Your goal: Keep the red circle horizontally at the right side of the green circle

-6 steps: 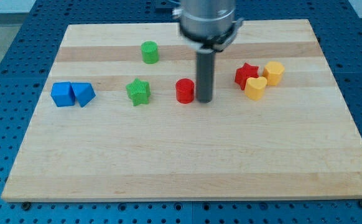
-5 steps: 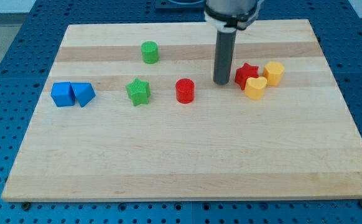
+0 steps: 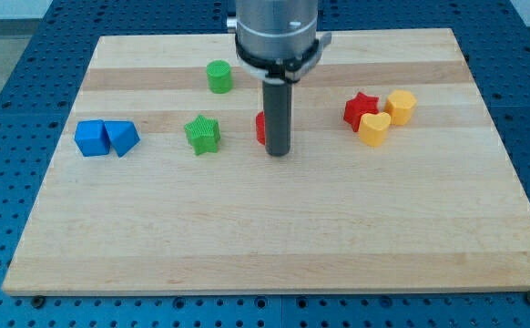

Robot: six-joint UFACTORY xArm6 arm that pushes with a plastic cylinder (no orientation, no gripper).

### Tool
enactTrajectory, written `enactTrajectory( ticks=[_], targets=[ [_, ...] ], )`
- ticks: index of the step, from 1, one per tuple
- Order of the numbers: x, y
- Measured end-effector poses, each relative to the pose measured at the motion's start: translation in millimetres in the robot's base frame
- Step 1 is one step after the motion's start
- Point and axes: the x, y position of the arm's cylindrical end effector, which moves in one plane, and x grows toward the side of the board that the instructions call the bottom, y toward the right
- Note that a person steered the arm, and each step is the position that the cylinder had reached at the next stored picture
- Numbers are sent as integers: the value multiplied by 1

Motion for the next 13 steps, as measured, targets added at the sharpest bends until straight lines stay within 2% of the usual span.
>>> enactTrajectory(
  ticks=[1, 5, 6, 8, 9, 10, 11, 13],
  targets=[
    [-24, 0],
    [-13, -115],
    [-23, -106],
    [-57, -5],
    [-70, 19],
    [-52, 19],
    [-45, 49],
    [-84, 67]
  ],
)
